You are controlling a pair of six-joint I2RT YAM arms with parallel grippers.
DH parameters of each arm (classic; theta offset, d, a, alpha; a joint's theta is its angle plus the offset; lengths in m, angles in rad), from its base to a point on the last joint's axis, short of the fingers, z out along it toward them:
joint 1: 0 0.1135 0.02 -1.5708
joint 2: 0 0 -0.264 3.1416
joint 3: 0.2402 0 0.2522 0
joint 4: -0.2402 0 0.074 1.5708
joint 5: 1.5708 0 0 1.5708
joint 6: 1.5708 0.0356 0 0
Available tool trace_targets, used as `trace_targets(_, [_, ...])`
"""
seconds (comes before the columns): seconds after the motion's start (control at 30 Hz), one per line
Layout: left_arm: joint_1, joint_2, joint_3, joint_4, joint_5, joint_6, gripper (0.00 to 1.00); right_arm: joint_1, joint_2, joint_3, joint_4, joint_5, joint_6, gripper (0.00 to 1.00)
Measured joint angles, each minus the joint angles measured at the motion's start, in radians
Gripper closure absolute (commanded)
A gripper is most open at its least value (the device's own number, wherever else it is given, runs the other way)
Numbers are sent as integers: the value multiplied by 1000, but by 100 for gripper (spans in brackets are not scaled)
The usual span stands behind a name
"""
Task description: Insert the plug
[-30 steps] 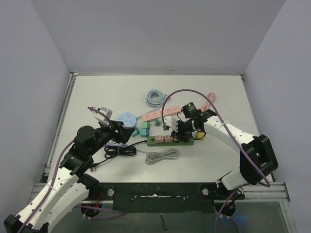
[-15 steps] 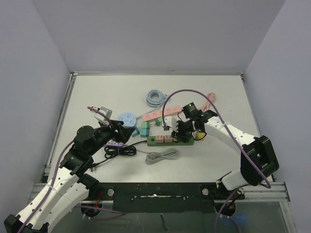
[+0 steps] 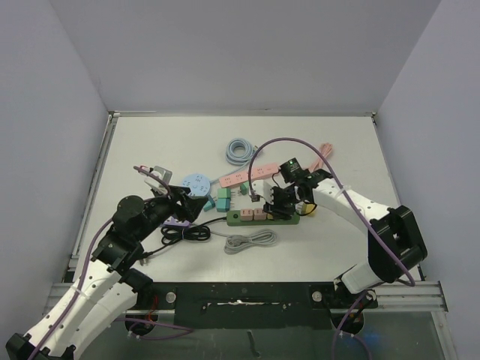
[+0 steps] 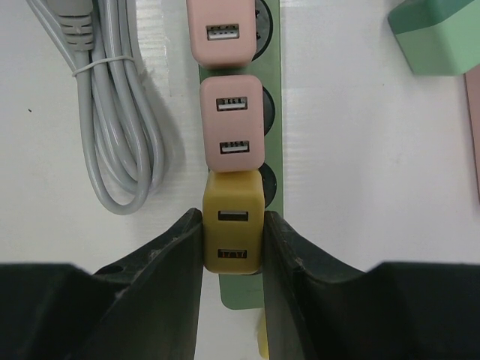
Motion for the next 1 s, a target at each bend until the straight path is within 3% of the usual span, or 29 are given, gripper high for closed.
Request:
trace_targets(0.47, [0, -33, -17, 0, -1, 8, 31, 51, 31, -16, 29, 130, -13, 98])
trace_targets(0.87, [0, -39, -21, 2, -1, 14, 31, 58, 30, -39, 60, 142, -20, 100])
trace_targets(1.0, [0, -40, -21, 2, -1, 15, 31, 57, 69, 8, 14, 141, -8, 93])
